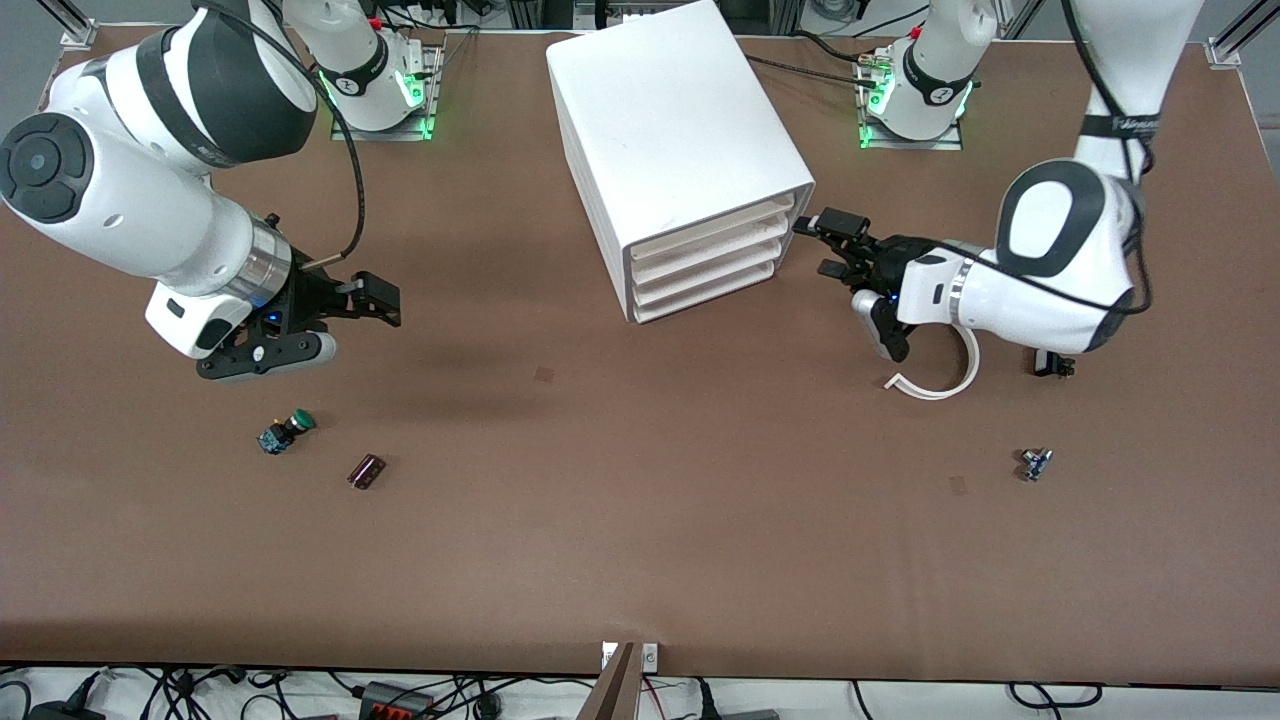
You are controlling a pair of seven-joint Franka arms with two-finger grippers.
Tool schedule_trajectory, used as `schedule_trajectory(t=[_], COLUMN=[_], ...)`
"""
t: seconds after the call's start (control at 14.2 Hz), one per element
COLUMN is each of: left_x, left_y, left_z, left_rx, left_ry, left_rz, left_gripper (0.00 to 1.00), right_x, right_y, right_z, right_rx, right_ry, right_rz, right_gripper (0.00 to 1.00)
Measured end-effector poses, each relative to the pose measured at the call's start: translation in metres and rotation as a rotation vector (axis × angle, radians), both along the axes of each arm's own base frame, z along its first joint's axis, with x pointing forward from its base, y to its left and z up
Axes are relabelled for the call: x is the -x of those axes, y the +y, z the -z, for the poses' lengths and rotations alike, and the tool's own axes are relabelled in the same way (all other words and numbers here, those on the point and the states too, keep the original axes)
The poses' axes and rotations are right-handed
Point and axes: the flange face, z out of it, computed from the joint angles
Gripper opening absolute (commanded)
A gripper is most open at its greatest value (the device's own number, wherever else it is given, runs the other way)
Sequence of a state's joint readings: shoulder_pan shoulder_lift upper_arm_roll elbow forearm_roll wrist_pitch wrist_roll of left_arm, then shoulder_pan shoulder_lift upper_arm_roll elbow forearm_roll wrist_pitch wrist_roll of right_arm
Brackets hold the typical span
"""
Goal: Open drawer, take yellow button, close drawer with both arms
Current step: 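Grasp the lowest drawer handle with the left gripper and pull it open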
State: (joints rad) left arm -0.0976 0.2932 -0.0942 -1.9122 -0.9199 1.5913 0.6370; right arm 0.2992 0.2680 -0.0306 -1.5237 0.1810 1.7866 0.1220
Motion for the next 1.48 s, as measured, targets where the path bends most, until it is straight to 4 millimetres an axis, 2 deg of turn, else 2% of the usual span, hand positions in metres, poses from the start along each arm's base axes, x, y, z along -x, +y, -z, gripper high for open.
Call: schedule_trajectory(t=[0.14, 0.28, 0.35, 0.49, 0.7, 1.2, 1.41, 1.48], left_x=[0.016, 0.023, 0.024, 0.028, 0.039, 0.054, 0.069, 0.069], left_y=[-0.001, 0.0, 0.0, -0.002, -0.006, -0.022, -0.034, -0.037], left_z=[0.03, 0.039, 0.04, 0.043, 0.057, 0.074, 0.086, 0.087], left_rx=[0.062, 0.077, 0.08, 0.094, 0.1, 0.153, 0.163, 0.161], left_ry=[0.033, 0.049, 0.051, 0.049, 0.058, 0.071, 0.07, 0.066], left_rz=[-0.036, -0.046, -0.047, -0.045, -0.035, -0.034, -0.025, -0.026], left_gripper=[1.0, 1.0, 0.96, 0.86, 0.64, 0.61, 0.56, 0.5], right_x=[0.001, 0.003, 0.003, 0.002, 0.001, 0.005, 0.004, 0.004], right_y=[0.016, 0.03, 0.032, 0.031, 0.027, 0.039, 0.051, 0.059], right_z=[0.003, 0.005, 0.005, 0.004, 0.004, 0.006, 0.008, 0.008], right_rx=[0.002, 0.013, 0.016, 0.016, 0.018, 0.019, 0.016, 0.014], right_ry=[-0.007, -0.019, -0.021, -0.023, -0.024, -0.021, -0.025, -0.031], right_rz=[0.028, 0.052, 0.057, 0.062, 0.07, 0.05, 0.036, 0.029], right_gripper=[1.0, 1.0, 1.0, 1.0, 1.0, 1.0, 1.0, 1.0])
